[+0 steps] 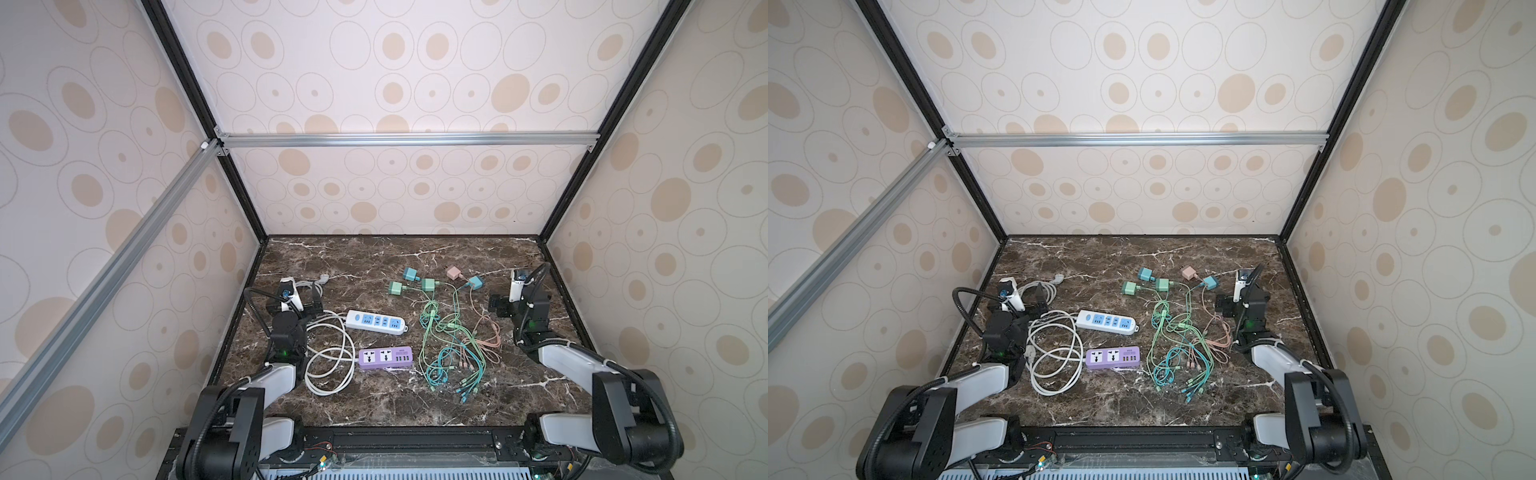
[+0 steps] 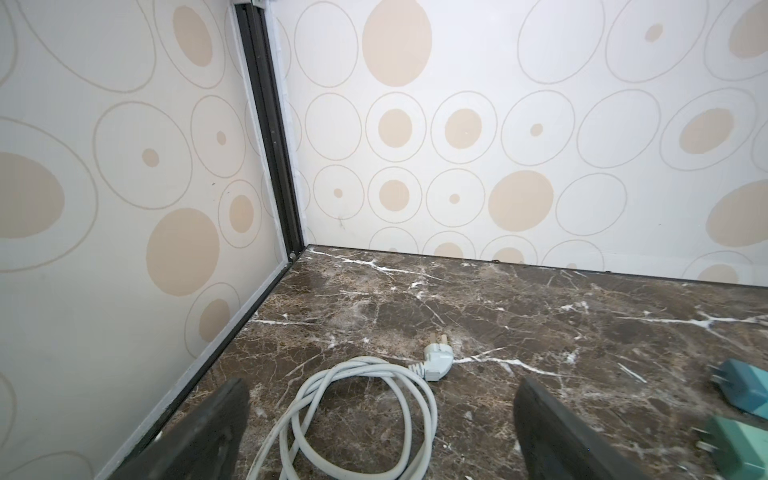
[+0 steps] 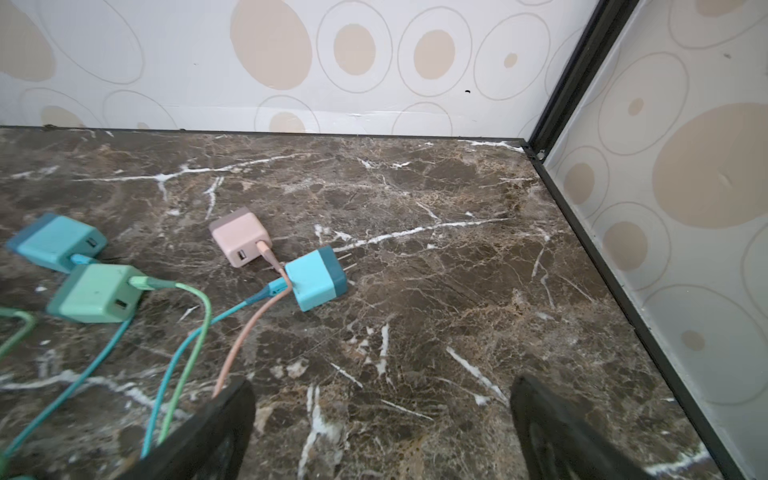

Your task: Insert the plug

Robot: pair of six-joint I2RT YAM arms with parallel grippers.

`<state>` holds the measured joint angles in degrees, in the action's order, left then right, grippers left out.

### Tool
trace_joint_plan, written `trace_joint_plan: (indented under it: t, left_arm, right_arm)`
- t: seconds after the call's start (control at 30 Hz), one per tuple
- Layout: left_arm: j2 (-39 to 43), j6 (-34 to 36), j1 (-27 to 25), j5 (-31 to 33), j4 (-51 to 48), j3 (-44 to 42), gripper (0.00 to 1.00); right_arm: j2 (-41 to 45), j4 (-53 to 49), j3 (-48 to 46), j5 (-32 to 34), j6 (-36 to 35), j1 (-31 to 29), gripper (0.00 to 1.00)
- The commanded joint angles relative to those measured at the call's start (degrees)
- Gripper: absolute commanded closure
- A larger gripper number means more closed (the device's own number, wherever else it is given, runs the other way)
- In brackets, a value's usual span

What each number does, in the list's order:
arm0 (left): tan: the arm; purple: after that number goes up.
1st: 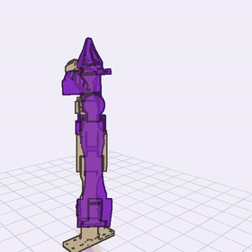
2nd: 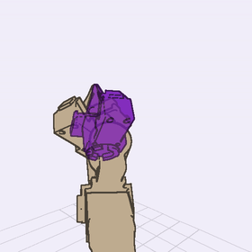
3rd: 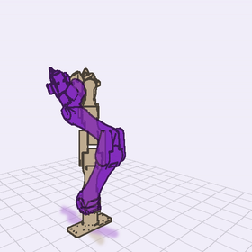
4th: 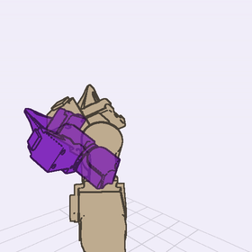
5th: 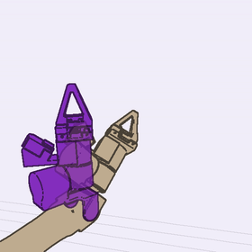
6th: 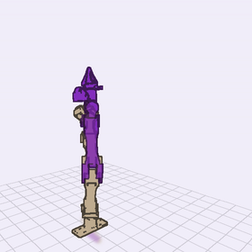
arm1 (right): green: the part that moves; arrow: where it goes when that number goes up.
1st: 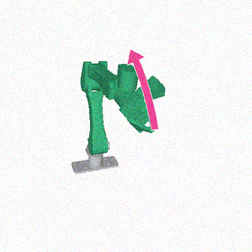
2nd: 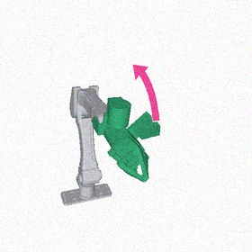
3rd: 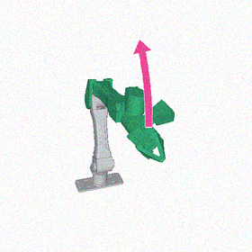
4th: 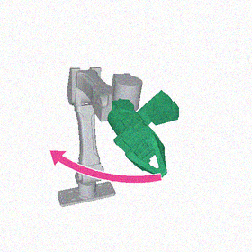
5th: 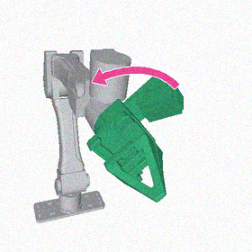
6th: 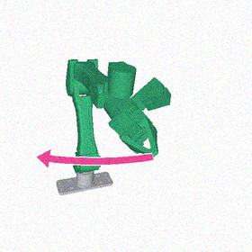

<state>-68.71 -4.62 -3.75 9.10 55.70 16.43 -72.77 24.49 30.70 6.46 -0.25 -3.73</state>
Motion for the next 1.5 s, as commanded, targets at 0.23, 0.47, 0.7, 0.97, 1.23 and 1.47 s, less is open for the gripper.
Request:
trace_joint_plan:
  t: [0.23, 0.47, 0.7, 0.97, 1.23, 1.47]
  left_arm:
    - [13.7, -5.69, -5.49, -3.57, -22.61, 3.59, 0.01]
    - [18.7, -9.23, -9.08, -5.82, -30.22, 6.25, 0.01]
    - [19.08, -10.59, -12.01, -6.52, -38.87, 10.89, 0.01]
    - [20.07, -10.59, -12.86, -9.88, -47.46, 14.46, 0.01]
    - [23.64, -12.11, -13.11, -10.92, -51.12, 14.63, 0.01]
    - [25.46, -12.26, -13.13, -12.07, -52.1, 14.95, 0.01]
  right_arm:
    - [2.64, -26.7, 13.16, -7.28, -1.01, -0.33, 0.07]
    - [-1.31, -33.38, 20.31, -8.0, 5.17, -0.8, 0.12]
    - [-9.44, -35.21, 28.08, -11.76, 0.83, -3.02, 0.13]
    - [-24.77, -41.63, 43.54, -15.31, -8.85, -3.49, 0.19]
    - [-40.46, -47.58, 57.81, -17.33, -11.59, -3.92, 0.2]
    - [-49.55, -52.37, 67.43, -17.81, -14.11, -4.61, 0.18]
